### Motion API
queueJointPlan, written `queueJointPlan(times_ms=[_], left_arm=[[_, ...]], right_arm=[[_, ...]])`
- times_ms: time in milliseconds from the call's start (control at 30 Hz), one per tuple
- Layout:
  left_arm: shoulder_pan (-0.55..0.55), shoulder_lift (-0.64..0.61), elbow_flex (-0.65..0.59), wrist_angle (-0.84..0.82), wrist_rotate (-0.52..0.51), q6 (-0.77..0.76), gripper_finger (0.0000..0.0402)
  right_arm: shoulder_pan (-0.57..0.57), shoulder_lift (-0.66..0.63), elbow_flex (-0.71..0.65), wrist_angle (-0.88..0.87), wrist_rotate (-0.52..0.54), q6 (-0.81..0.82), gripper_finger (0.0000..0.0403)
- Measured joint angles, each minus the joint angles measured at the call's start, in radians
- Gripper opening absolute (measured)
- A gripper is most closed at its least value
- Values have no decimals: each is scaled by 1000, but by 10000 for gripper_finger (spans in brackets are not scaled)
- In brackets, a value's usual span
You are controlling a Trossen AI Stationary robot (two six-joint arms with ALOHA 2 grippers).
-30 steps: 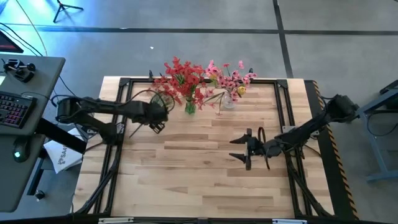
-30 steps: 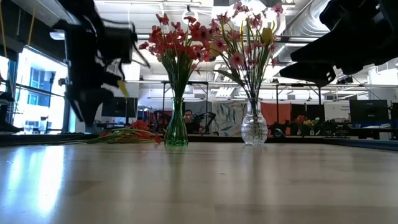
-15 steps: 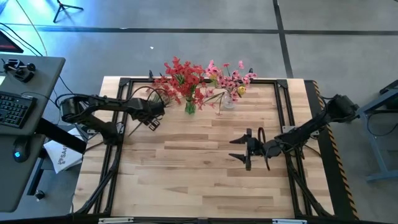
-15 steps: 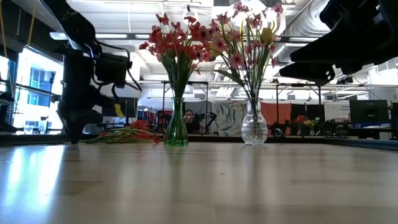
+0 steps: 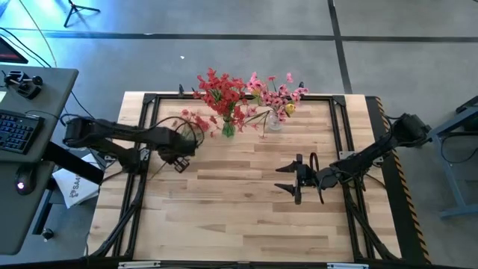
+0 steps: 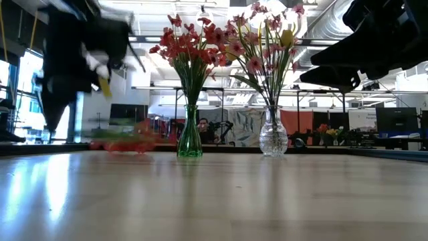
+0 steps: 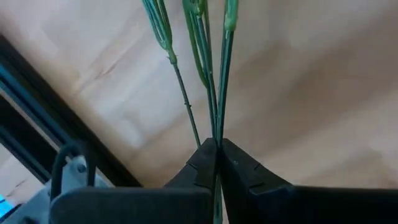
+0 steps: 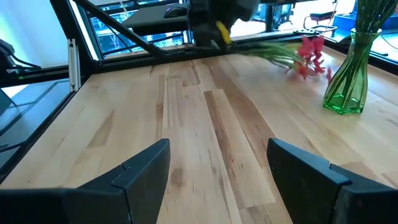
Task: Sort flowers into vase by color
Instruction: Put the red flower into the green vase
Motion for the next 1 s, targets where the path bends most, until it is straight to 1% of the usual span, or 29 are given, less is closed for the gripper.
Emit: queueJointPlan(times_ms=[100,200,300,400,500,567,633,733,800,833,867,933,1000], left_arm=[[-105,-77,61,-25,6,-69,1],[-202,-165,111,4,-15,-117,1],[-300,-255,122,79,-82,-145,1],[-412,-333,98,203,-162,-134,1],[-562,-391,46,406,-300,-46,0],[-652,-415,1,569,-423,66,0],[-719,-421,-56,763,-566,217,0],[-758,-403,-165,1111,-735,466,0],[-737,-373,-251,1365,-796,594,0],[-714,-355,-292,1478,-792,644,0],[-686,-338,-334,1589,-748,680,0],[-615,-304,-405,1792,-606,719,0],[-538,-258,-451,1984,-469,742,0]], right_arm=[[0,0,0,1,0,-7,264],[0,0,0,1,0,-7,264],[0,0,0,1,0,-7,264],[0,0,0,0,0,-6,264],[0,0,0,-1,0,-6,264],[0,0,0,-3,0,-12,264],[0,0,0,-1,0,-26,264],[0,0,0,1,1,-43,264],[0,0,0,8,1,-45,264],[0,0,0,14,0,-45,264],[0,0,0,20,0,-45,264],[0,0,0,43,0,-57,264],[-2,1,0,81,-8,-84,264]])
